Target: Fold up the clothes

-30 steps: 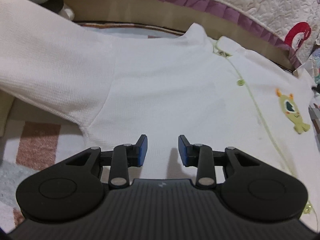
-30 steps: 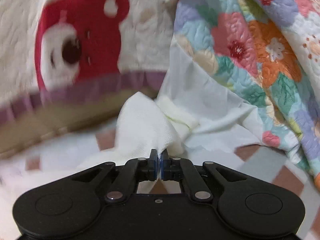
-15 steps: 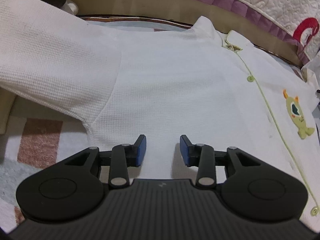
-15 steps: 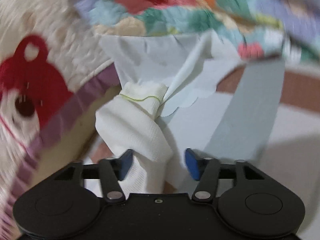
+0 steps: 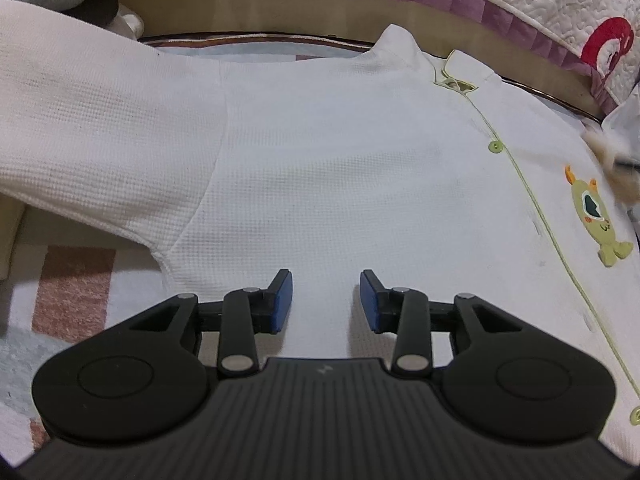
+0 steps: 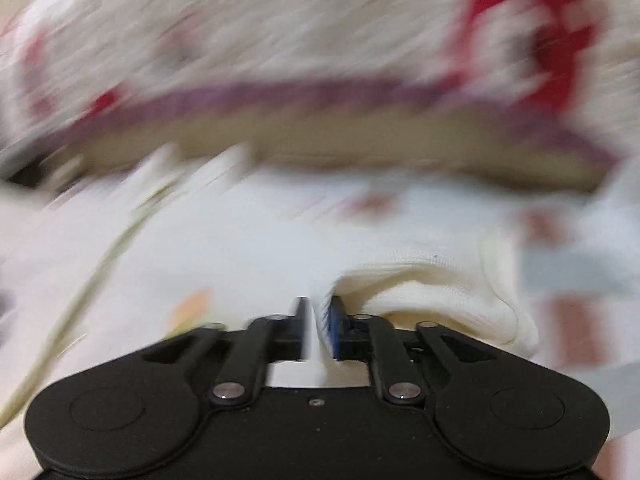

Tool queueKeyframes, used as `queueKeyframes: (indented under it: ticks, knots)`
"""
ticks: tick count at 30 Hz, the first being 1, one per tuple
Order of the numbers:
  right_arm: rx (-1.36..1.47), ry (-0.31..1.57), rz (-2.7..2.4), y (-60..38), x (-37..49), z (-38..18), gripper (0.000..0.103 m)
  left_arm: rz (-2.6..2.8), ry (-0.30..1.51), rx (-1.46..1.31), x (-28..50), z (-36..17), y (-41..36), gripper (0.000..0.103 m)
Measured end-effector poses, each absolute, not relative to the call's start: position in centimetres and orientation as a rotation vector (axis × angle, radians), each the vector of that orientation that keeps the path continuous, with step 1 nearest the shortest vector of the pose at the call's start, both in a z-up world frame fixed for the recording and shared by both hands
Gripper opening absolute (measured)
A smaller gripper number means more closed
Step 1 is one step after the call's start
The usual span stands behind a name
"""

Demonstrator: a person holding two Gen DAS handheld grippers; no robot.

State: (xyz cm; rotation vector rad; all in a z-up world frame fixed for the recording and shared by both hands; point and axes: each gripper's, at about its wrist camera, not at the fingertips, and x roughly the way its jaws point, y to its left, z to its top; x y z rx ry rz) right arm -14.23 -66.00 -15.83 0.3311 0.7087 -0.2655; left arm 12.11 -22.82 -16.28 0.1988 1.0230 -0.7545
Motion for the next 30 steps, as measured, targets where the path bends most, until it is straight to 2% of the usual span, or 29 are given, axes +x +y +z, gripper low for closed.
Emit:
queueKeyframes:
  ticks: [1,3,4,8,11,13,16,17,18,19,21,24,27,30]
  knots:
    - [0.384,0.721,-0.180,-65.4,-14.5,-16.1,0.034,-0.755,1.026,0.195,12.2,-16.3,-22.8,0.036]
    - [0.475,0.713,-0.087,-64.7,-15.2,-16.4,0.038,-0.755,1.030,0.187,12.2,-16.4,-22.8,0.036]
    - [0.506,0.691,-0.113,-65.0,-15.8,-16.4,0.044,-0.754,1.028,0.183,12.2,-16.3,-22.7,0.038]
    - [0.749,0.526,-0.311,-68.8,-18.9,-16.7,0.050,-0.746,1.033,0.162,12.5,-16.3,-22.6,0.039]
    - [0.911,0.419,-0.433,-71.3,-19.8,-17.0,0.061,-0.734,1.036,0.151,12.7,-16.2,-22.5,0.039]
    - [0.968,0.407,-0.482,-72.7,-19.5,-17.8,0.066,-0.734,1.023,0.162,12.7,-16.0,-22.6,0.039]
    - [1.062,0.423,-0.629,-74.2,-18.4,-20.0,0.067,-0.736,1.008,0.176,12.5,-15.8,-22.7,0.039]
    - [1.076,0.417,-0.662,-74.5,-17.9,-20.6,0.062,-0.734,1.007,0.179,12.5,-15.8,-22.7,0.039]
    - [1.006,0.417,-0.658,-74.6,-17.2,-20.3,0.020,-0.732,1.006,0.182,12.5,-15.8,-22.7,0.039]
    - [0.880,0.449,-0.643,-74.5,-16.3,-19.3,0.007,-0.727,1.005,0.187,12.5,-15.8,-22.6,0.039]
    - [0.591,0.470,-0.671,-74.2,-15.5,-16.0,0.006,-0.713,1.004,0.194,12.5,-15.7,-22.3,0.039]
    - [0.356,0.479,-0.827,-76.9,-17.8,-11.2,0.006,-0.704,1.014,0.163,12.8,-15.7,-21.9,0.039]
    - [0.053,0.582,-1.076,-80.4,-20.8,-8.3,0.006,-0.671,1.023,0.154,13.2,-15.8,-21.8,0.039]
    - [-0.015,0.654,-1.235,-84.3,-25.1,-7.1,0.005,-0.666,1.009,0.146,13.2,-15.4,-21.7,0.039]
